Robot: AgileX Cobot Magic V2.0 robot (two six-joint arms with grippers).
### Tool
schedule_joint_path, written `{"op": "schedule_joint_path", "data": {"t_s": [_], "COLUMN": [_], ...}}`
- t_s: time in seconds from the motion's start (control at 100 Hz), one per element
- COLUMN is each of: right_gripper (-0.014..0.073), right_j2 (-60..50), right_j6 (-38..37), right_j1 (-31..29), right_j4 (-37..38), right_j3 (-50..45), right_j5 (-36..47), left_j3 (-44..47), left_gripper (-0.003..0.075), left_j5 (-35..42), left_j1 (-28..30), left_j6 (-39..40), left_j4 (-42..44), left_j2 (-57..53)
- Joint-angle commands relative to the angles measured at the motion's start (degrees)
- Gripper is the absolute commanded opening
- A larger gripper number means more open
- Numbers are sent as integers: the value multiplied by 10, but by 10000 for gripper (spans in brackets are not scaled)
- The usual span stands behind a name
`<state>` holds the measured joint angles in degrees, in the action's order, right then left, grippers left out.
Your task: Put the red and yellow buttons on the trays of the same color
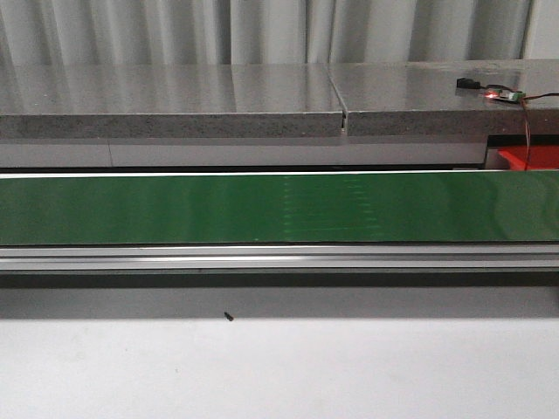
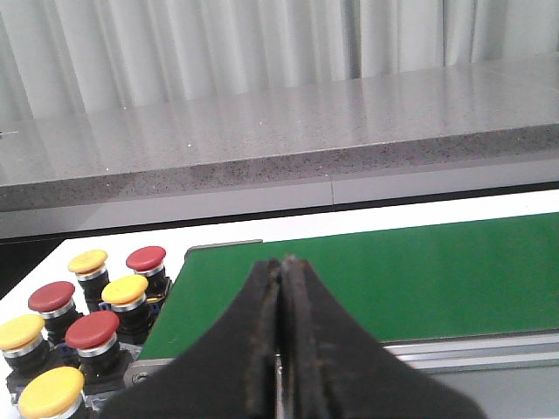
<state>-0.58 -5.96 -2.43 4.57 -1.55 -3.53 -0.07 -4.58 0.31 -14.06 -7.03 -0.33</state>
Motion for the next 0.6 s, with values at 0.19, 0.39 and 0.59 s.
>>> {"op": "schedule_joint_path", "data": {"t_s": [0.19, 0.39, 0.59], "right_gripper": [-67, -67, -67], "right_j2": [-11, -11, -11], "right_j6": [1, 1, 1], "right_j1": [-4, -4, -4], "right_j4": [7, 7, 7], "right_j3": [8, 8, 8], "right_j5": [43, 43, 43], "left_j3": [-61, -119, -173], "left_gripper": [-19, -19, -19], "left_j5": [19, -35, -48], "left_j1": [0, 0, 0], "left_j6": [5, 5, 5], "left_j4": [-5, -5, -6], "left_j2": [21, 102, 192]}}
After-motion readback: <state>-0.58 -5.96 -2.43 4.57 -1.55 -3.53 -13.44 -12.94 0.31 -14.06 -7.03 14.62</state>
